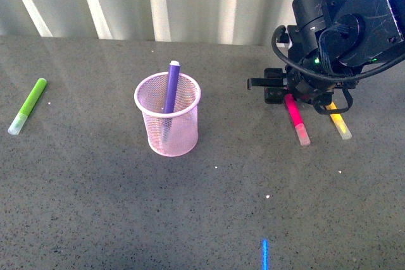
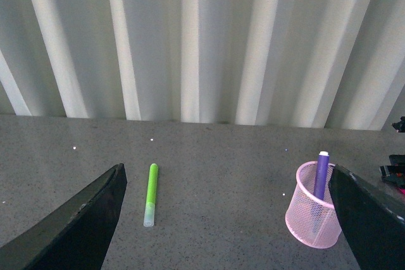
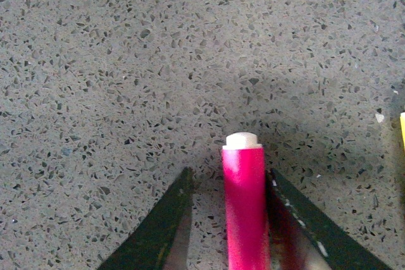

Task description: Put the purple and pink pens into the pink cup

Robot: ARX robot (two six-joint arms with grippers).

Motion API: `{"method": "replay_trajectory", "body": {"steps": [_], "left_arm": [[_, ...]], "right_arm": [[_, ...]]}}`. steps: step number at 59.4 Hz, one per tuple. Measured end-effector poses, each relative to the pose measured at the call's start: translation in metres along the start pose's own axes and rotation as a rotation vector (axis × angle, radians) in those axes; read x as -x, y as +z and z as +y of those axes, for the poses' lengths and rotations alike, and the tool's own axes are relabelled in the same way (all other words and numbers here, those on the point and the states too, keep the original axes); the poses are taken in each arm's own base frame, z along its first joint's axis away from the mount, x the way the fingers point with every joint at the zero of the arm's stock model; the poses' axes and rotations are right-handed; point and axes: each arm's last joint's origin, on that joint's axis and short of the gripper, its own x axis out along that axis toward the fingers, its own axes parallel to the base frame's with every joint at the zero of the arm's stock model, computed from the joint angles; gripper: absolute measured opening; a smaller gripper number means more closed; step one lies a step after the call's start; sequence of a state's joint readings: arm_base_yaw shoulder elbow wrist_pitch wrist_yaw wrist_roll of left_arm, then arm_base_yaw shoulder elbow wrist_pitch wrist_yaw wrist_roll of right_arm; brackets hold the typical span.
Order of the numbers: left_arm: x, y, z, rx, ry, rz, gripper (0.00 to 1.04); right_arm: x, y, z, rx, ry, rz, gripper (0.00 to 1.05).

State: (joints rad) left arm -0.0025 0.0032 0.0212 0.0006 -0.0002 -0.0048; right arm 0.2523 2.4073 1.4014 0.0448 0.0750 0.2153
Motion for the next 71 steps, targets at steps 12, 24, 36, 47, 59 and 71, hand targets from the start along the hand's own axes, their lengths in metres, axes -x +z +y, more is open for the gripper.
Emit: {"method": "replay_trajectory", "body": {"steps": [12, 24, 36, 47, 59, 71], "left_arm": [[0.0, 0.0, 0.0, 0.0, 0.0, 0.0, 0.98], [0.0, 0.0, 0.0, 0.0, 0.0, 0.0, 0.98], [0.0, 0.0, 0.0, 0.0, 0.0, 0.0, 0.98], [0.0, 0.0, 0.0, 0.0, 0.0, 0.0, 0.98], [0.0, 0.0, 0.0, 0.0, 0.0, 0.0, 0.98], [0.0, 0.0, 0.0, 0.0, 0.0, 0.0, 0.98]], "right_arm": [[0.006, -0.006, -0.012, -0.04, 0.017, -0.007, 0.12], [0.014, -0.016, -0.024, -0.073, 0.025, -0.035, 0.12], [0.039, -0.015, -0.023, -0.023, 0.076, -0.159, 0.12], [0.099, 0.027, 0.007, 0.118, 0.172, -0.451, 0.12], [0.164, 0.031, 0.073, 0.414, 0.402, -0.766, 0.12], [0.164, 0.003, 0.105, 0.53, 0.501, -0.844, 0.12]]}}
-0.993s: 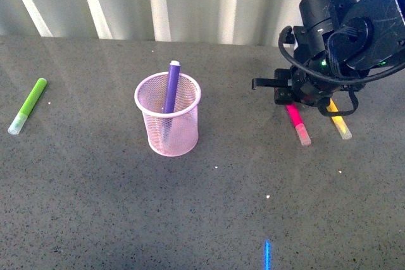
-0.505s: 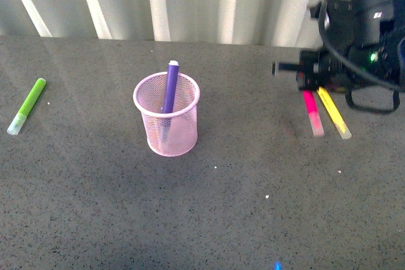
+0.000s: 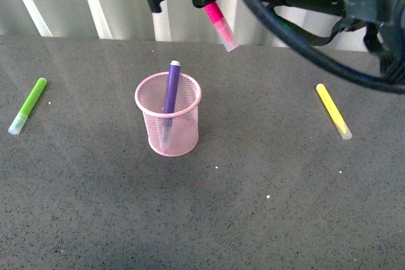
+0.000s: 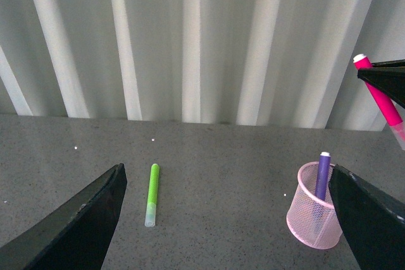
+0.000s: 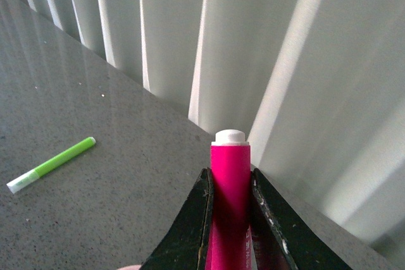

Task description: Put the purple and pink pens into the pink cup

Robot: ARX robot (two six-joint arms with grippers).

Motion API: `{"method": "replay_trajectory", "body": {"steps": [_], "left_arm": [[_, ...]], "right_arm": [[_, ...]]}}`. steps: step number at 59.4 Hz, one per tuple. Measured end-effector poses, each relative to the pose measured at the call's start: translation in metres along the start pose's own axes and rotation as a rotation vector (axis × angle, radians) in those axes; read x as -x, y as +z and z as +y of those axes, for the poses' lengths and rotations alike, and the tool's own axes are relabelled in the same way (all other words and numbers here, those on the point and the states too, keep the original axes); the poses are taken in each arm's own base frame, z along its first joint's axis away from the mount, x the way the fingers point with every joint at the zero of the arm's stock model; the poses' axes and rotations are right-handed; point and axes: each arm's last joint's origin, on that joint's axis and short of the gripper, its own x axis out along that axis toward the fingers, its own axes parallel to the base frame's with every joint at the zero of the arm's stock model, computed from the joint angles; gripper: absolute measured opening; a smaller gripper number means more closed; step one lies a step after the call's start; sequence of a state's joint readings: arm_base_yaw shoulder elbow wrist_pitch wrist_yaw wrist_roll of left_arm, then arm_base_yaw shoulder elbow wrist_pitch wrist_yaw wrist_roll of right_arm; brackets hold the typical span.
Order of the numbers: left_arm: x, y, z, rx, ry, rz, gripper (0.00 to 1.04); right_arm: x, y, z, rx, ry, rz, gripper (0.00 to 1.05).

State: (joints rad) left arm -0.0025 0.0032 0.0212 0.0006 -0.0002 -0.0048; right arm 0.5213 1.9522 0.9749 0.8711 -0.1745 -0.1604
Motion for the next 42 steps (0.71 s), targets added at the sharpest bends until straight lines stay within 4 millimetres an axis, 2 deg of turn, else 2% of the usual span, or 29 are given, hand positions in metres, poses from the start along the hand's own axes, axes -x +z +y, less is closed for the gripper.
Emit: {"method": "replay_trajectory", "body": {"steps": [12, 21, 42], "left_arm": [[0.0, 0.0, 0.0, 0.0, 0.0, 0.0, 0.98], [0.0, 0.0, 0.0, 0.0, 0.0, 0.0, 0.98], [0.0, 0.0, 0.0, 0.0, 0.0, 0.0, 0.98]], "right_arm": [[-0.011, -0.013, 0.01, -0.059, 0.059, -0.031, 0.12], [-0.029, -0.023, 0.015, -0.159, 0.094, -0.02, 0.12], [-0.061, -0.025, 0.026, -0.207, 0.203, -0.029, 0.12]]}}
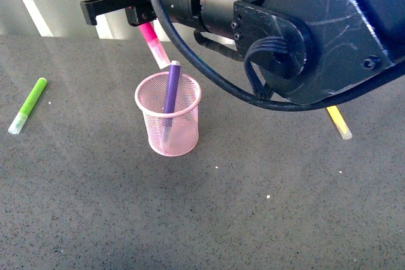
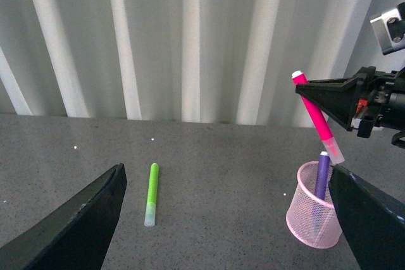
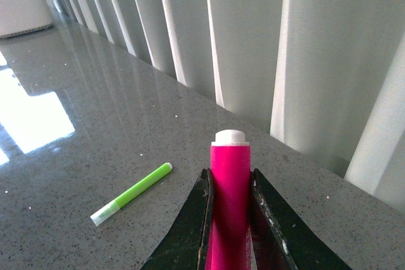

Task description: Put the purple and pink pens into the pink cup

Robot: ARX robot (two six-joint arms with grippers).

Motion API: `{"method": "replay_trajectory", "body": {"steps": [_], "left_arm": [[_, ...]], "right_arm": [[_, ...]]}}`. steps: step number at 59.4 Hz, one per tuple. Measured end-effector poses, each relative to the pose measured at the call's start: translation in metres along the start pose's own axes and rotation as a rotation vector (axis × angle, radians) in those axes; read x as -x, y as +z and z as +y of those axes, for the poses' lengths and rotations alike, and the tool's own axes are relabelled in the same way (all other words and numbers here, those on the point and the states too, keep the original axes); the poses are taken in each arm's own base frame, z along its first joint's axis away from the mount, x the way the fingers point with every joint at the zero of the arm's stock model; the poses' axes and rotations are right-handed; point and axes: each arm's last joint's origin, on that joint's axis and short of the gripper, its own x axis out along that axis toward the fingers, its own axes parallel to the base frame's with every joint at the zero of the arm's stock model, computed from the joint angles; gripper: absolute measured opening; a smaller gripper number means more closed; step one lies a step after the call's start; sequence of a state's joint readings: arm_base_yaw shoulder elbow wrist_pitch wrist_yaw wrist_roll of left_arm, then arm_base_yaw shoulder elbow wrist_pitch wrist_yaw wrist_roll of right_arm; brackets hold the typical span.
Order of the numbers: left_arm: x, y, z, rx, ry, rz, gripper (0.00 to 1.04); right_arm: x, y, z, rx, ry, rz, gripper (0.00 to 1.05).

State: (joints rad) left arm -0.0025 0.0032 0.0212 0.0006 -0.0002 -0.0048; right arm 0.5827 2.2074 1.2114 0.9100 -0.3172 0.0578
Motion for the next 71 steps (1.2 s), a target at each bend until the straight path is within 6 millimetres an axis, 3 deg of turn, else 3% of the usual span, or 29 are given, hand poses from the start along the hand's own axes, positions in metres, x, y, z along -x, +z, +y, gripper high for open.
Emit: {"method": "replay_trajectory", "body": {"steps": [27, 66, 71], "left_arm": [[0.0, 0.0, 0.0, 0.0, 0.0, 0.0, 0.98], [0.0, 0.0, 0.0, 0.0, 0.0, 0.0, 0.98], [0.0, 0.0, 0.0, 0.0, 0.0, 0.0, 0.98]], "right_arm": [[-0.017, -0.018, -0.005, -0.019, 0.004, 0.027, 0.12], [-0.019, -0.041, -0.003, -0.059, 0.012, 0.083, 0.12], [-0.016, -0.047, -0.002, -0.077, 0.007, 0.112, 0.25]]}}
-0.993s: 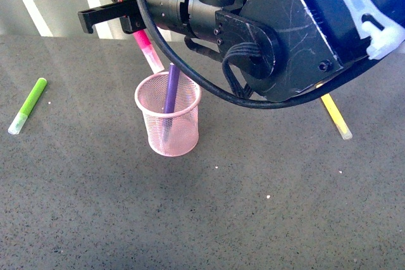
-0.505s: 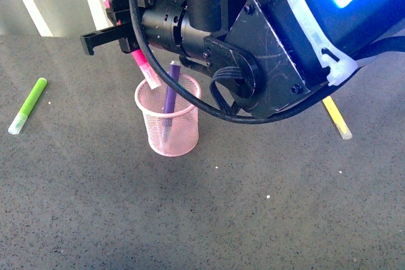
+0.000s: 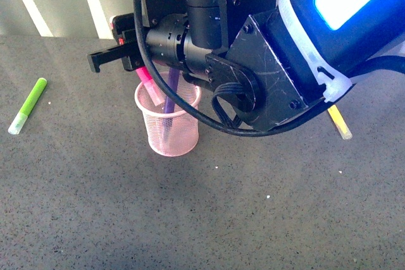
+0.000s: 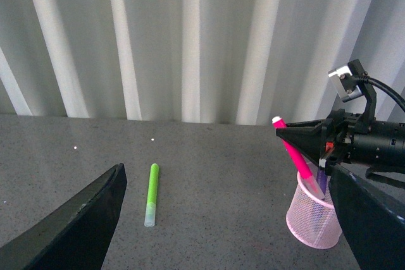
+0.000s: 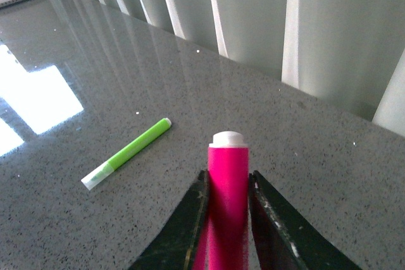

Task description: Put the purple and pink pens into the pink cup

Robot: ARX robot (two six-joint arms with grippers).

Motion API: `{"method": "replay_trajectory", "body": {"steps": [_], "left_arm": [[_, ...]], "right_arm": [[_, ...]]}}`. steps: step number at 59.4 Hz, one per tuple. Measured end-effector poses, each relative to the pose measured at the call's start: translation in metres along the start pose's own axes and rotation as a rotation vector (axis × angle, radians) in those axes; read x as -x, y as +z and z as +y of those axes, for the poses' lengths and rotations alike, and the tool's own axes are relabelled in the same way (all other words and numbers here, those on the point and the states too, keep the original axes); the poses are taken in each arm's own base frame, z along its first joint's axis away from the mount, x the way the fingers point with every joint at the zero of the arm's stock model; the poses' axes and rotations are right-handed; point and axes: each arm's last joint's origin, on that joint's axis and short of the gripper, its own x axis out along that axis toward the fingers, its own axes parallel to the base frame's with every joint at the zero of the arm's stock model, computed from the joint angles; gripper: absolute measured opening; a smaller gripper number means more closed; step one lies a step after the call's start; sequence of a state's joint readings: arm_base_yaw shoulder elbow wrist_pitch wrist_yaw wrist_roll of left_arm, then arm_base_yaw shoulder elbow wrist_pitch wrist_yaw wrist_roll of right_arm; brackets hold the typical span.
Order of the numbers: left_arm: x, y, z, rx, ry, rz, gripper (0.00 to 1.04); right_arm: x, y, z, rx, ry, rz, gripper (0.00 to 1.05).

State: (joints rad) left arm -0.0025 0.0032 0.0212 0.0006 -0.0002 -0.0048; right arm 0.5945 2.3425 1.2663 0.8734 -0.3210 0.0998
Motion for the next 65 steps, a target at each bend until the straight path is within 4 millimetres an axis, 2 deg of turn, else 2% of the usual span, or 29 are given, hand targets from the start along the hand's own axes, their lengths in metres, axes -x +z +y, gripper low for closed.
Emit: {"method": "replay_trajectory", "body": {"steps": [8, 16, 21, 25, 30, 37, 40, 43, 52, 55, 62, 65], "left_arm": [[0.0, 0.0, 0.0, 0.0, 0.0, 0.0, 0.98], [0.0, 0.0, 0.0, 0.0, 0.0, 0.0, 0.98], [0.0, 0.0, 0.0, 0.0, 0.0, 0.0, 0.98], [0.0, 0.0, 0.0, 0.0, 0.0, 0.0, 0.98], [0.0, 0.0, 0.0, 0.0, 0.0, 0.0, 0.98], [0.0, 0.0, 0.0, 0.0, 0.0, 0.0, 0.98], [0.0, 0.0, 0.0, 0.0, 0.0, 0.0, 0.98], [0.0, 0.0, 0.0, 0.0, 0.0, 0.0, 0.98], [0.0, 0.0, 0.0, 0.0, 0.002, 0.0, 0.98], [0.0, 0.0, 0.0, 0.0, 0.0, 0.0, 0.98], [0.0, 0.0, 0.0, 0.0, 0.0, -0.001, 0.98], [0.0, 0.0, 0.0, 0.0, 0.0, -0.001, 0.98]], "right_arm": [[0.004, -0.008, 0.0, -0.021, -0.028, 0.025, 0.48], [0.01, -0.006, -0.001, -0.049, -0.086, 0.035, 0.69], [0.017, 0.004, -0.002, -0.062, -0.128, 0.027, 0.83], [0.03, 0.024, -0.001, -0.074, -0.149, 0.005, 0.99], [0.043, 0.046, -0.002, -0.07, -0.194, -0.025, 0.97], [0.073, 0.072, -0.003, -0.067, -0.317, -0.048, 0.98], [0.093, 0.08, -0.004, -0.057, -0.414, -0.025, 0.98], [0.126, 0.088, -0.009, -0.047, -0.589, 0.042, 0.98], [0.188, 0.09, -0.016, -0.072, -0.844, 0.136, 0.98], [0.193, 0.095, -0.016, -0.074, -0.855, 0.119, 0.98], [0.192, 0.094, -0.014, -0.072, -0.835, 0.123, 0.98], [0.192, 0.089, -0.015, -0.035, -0.87, 0.057, 0.92]]}}
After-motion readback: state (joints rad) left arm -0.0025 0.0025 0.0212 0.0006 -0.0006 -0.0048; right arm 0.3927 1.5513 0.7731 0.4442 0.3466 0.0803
